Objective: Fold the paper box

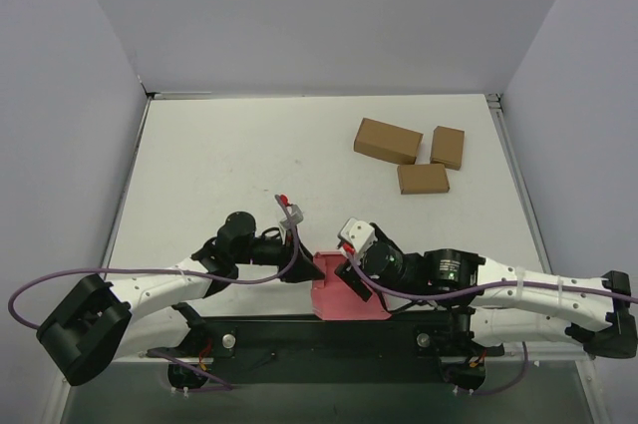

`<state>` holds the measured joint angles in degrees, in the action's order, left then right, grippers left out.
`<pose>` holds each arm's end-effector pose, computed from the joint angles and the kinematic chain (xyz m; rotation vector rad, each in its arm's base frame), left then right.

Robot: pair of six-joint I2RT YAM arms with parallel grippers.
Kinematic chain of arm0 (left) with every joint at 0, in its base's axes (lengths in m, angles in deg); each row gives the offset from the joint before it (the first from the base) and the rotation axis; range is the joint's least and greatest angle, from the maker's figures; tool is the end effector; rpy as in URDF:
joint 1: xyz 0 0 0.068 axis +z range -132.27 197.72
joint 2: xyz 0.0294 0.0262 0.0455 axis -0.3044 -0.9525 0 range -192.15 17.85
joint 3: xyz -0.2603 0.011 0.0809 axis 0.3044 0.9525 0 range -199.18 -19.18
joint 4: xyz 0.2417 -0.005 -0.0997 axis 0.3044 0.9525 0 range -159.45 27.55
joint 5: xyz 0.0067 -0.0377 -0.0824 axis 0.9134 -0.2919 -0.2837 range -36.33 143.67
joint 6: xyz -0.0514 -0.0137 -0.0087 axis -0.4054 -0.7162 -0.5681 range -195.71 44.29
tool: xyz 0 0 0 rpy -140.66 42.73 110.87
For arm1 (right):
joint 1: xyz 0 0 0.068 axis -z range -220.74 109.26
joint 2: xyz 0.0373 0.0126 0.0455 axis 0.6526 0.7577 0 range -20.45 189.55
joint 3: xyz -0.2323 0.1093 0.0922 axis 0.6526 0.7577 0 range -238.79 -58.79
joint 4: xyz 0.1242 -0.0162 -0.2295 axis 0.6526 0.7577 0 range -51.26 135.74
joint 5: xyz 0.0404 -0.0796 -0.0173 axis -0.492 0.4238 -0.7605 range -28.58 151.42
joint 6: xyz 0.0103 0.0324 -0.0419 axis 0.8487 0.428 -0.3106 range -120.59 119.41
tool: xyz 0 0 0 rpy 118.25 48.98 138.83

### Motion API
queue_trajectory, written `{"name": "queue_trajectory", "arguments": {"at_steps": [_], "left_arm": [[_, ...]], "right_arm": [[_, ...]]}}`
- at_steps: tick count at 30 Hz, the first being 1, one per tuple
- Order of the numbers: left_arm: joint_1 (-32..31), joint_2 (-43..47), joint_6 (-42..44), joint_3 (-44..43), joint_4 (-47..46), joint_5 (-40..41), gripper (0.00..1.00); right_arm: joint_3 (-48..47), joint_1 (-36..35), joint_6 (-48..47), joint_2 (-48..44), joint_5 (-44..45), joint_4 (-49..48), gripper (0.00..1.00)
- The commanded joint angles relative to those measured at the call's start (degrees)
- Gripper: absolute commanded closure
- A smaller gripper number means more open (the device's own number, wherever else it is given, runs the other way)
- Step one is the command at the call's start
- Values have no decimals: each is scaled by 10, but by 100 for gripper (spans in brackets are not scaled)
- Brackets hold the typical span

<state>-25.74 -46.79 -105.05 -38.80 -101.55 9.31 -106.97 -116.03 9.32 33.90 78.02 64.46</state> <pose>0.1422 -0.1690 0.1989 0.8606 1.8414 -1.5481 0.0627 0.1986 0.3041 -1.0141 1.9030 0.5776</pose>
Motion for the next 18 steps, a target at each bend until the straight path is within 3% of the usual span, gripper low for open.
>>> {"name": "queue_trajectory", "arguments": {"at_steps": [1,6,18], "left_arm": [[-5,12,-28,-28,-37,-41,86],[-21,14,-27,-34,-19,-43,86],[-43,9,-14,-46,18,-41,86]], "right_arm": [[-26,-25,-33,17,63,23,37],[-31,-36,-47,16,111,21,43],[-47,-58,-67,8,113,20,43]]}}
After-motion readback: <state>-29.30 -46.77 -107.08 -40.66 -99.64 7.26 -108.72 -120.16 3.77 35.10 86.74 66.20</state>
